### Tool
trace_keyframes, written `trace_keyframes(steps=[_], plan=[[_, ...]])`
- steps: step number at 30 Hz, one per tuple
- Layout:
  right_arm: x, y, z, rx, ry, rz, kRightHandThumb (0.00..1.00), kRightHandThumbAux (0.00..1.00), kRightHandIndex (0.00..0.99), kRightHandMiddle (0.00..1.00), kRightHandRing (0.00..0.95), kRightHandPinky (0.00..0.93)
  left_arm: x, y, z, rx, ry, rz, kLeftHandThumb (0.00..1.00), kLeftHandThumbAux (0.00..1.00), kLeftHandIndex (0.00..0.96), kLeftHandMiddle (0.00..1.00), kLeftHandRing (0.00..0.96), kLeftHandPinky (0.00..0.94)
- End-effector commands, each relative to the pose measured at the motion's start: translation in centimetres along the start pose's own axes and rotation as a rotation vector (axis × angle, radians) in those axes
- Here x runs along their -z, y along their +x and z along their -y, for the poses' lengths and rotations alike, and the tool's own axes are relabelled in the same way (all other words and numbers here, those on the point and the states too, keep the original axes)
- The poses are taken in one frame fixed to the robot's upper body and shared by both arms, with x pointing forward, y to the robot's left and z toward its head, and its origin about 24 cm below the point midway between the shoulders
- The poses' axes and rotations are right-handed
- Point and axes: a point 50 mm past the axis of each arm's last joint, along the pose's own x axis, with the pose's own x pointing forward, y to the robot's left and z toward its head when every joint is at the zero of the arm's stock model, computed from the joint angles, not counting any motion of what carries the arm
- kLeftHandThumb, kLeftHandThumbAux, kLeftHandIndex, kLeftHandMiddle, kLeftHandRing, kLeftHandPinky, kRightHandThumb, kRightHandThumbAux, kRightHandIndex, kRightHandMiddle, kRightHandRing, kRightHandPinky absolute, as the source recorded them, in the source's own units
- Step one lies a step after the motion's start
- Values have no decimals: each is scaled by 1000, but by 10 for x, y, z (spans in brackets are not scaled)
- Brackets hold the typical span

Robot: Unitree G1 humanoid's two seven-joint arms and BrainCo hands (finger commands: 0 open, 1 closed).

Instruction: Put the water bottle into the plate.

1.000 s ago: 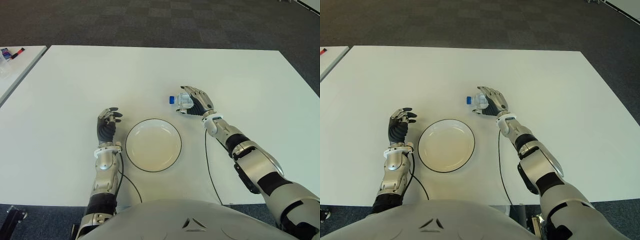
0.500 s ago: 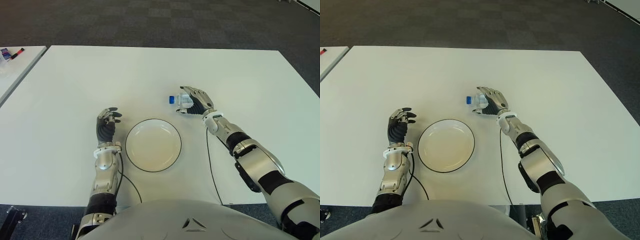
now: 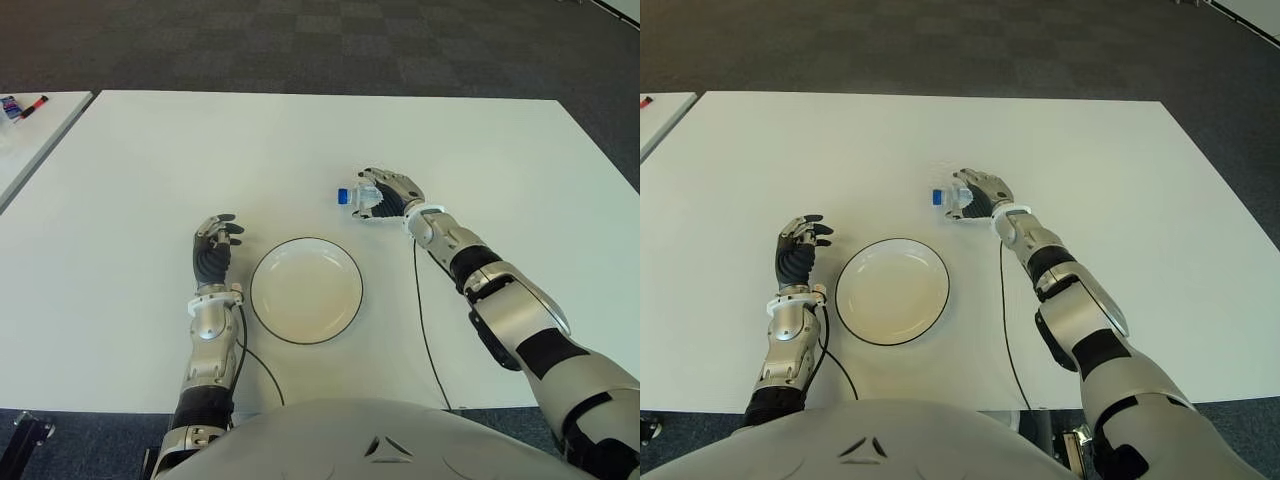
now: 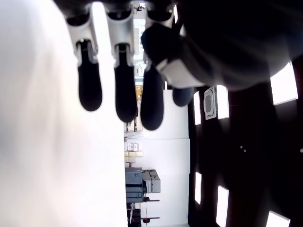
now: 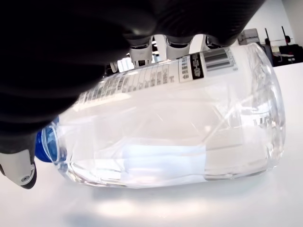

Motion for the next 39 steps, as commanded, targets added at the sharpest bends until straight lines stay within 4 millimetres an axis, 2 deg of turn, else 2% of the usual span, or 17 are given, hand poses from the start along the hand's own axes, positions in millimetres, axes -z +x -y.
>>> trace_keyframes(steps=[1,19,39], plan=[[1,1,2,-28,1,-13,122,480,0,25,69,124,2,1,2,-5,-8,-9,945,655,386,536,465,497],[0,4,11,-19,38,-8,104,473,0,23,81,161,1,1,3,-6,-12,1,944,655,386,533,472,526],[1,4,16,-2,125,-13,72,465,0,25,84,151,1,2,3,-12,-27,22,945,654,387,533,474,524]])
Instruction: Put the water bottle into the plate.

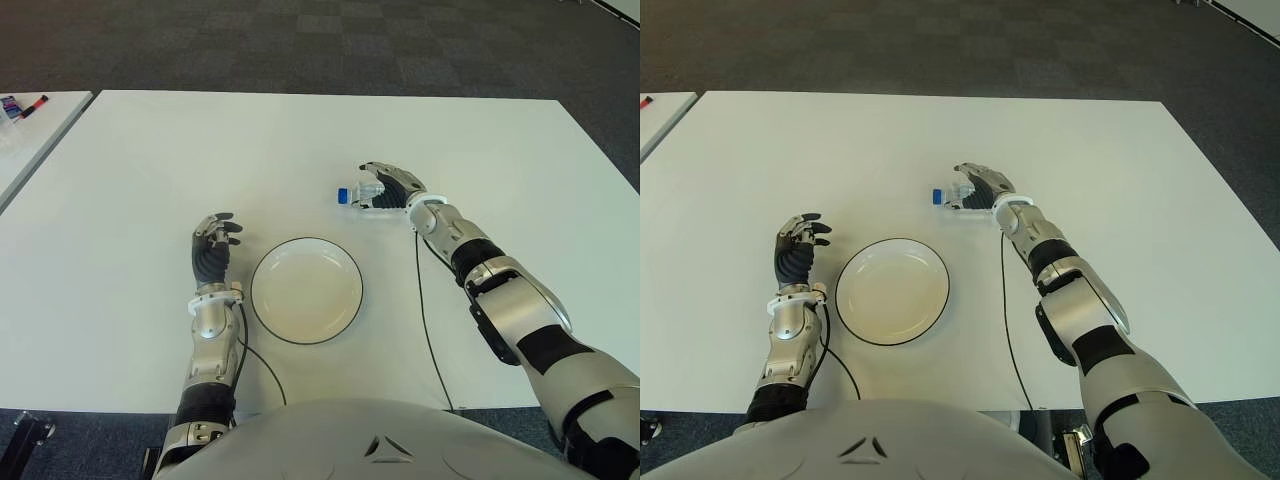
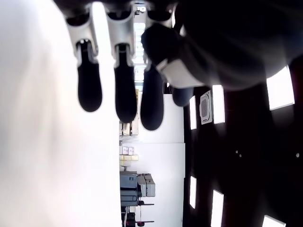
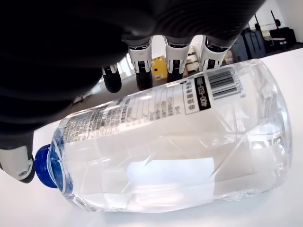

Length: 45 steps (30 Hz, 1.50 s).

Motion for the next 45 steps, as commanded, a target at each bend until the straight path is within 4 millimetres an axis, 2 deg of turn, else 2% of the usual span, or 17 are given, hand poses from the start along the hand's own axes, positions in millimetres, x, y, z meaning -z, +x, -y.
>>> trace_keyframes(steps=[1,7,12,23,28,35,45], plan=[[-1,0,2,2,27,9,71,465,0,26,86,155,1,0,2,-3,-10,-1,945,654,387,533,474,525],[-2,1,4,11,15,19,75,462,0,52,116,194,1,1,2,-5,-18,1,945,654,387,533,475,525],[-3,1,4,15,-34,29,118,452,0,72,143,227,1,1,2,-5,-20,7,945,654,388,532,476,525],[-1,4,3,-68,-151,-4,312,376,0,63,157,263,0,0,1,-4,-25,6,945,654,384,532,480,532],[0,4,3,-95,-165,-17,378,352,0,38,161,317,0,0,1,-7,-27,8,945,654,384,532,480,524],[1,4,3,-102,-160,-24,398,342,0,23,162,313,-1,-1,2,-14,-32,12,946,654,385,531,478,519],[2,4,3,-96,-148,-27,343,358,0,24,149,258,-2,-1,2,-20,-40,12,946,654,385,527,478,517]])
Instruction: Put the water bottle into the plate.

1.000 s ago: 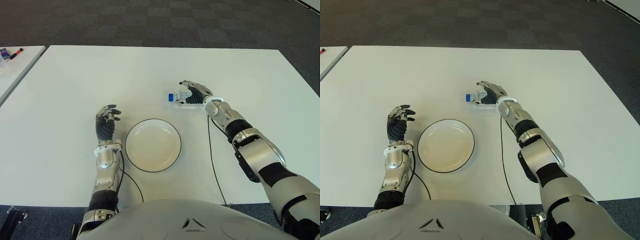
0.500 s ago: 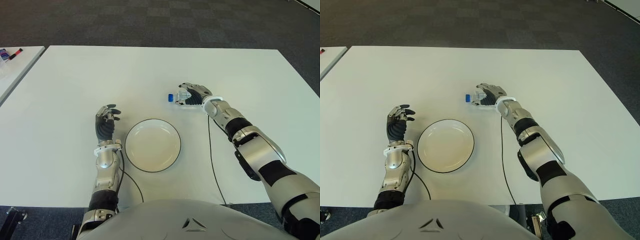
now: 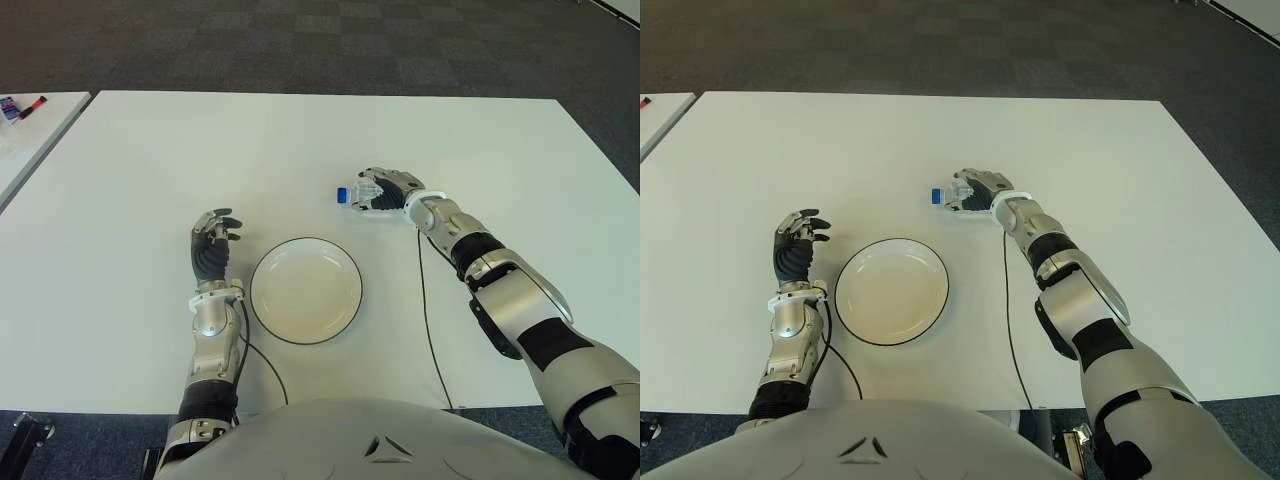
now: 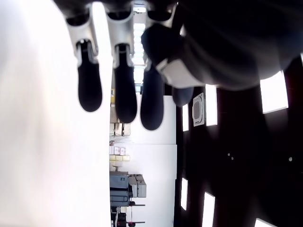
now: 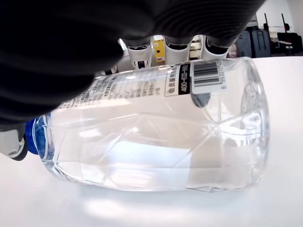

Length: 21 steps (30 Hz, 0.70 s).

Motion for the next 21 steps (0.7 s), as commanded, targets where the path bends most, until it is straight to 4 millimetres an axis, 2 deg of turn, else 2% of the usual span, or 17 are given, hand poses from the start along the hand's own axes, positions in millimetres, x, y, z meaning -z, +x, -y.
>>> trace_keyframes(steps=[1,8,12,21], plan=[[3,0,3,2,3,-15,339,360,0,25,147,247,2,-3,0,-13,-7,-16,946,654,385,527,478,517],[3,1,6,-1,-4,-14,323,366,0,28,148,287,1,-3,0,-17,-7,-13,946,654,384,526,479,519],[3,2,7,-23,-15,-18,329,364,0,22,156,352,0,-2,1,-16,-6,-11,946,654,385,529,478,508],[3,4,12,-123,-90,-37,429,354,0,3,165,361,0,-2,1,-18,-10,-8,946,654,387,527,477,515]])
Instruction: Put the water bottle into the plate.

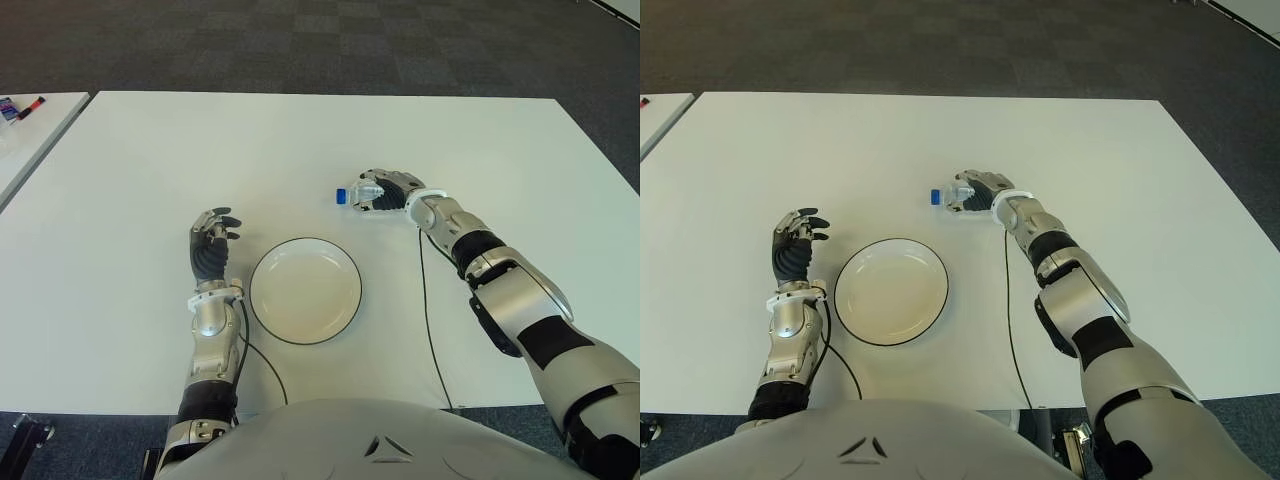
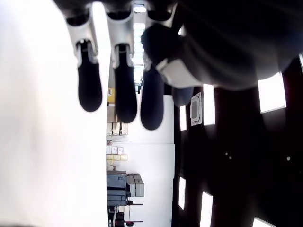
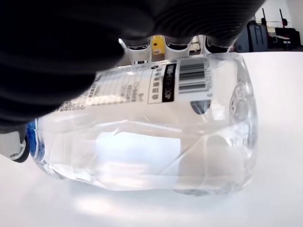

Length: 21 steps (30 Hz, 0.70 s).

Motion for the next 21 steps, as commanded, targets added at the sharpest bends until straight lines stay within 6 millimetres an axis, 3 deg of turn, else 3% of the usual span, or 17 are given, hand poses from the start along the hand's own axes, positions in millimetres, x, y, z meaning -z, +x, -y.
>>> trace_keyframes(steps=[1,21], plan=[[2,2,6,-73,-73,-26,438,352,0,2,165,358,2,-2,0,-19,-1,-17,946,654,387,526,477,513],[1,5,17,-173,-163,-56,530,320,0,0,162,376,1,-4,2,-24,-8,-24,946,654,386,526,479,522]])
